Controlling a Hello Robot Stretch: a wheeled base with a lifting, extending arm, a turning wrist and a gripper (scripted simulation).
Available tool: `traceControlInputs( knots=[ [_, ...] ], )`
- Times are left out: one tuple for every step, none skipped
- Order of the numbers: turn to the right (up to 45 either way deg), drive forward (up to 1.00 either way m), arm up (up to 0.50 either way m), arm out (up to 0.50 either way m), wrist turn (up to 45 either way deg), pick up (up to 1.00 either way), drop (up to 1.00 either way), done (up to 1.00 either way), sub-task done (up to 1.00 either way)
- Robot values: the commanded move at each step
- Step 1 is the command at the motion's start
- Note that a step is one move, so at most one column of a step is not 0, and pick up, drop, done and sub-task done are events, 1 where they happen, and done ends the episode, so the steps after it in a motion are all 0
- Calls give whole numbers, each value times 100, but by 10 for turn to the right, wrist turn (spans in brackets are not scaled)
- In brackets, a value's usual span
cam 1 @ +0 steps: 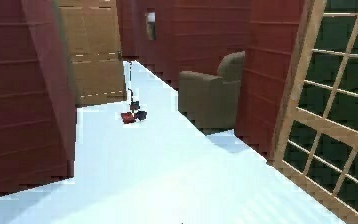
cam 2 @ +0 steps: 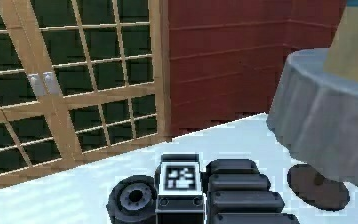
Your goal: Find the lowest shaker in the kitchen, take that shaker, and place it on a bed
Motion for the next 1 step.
traceControlInputs(
  knots=[
    [0,100,0,0,0,0,0,0,0]
  ],
)
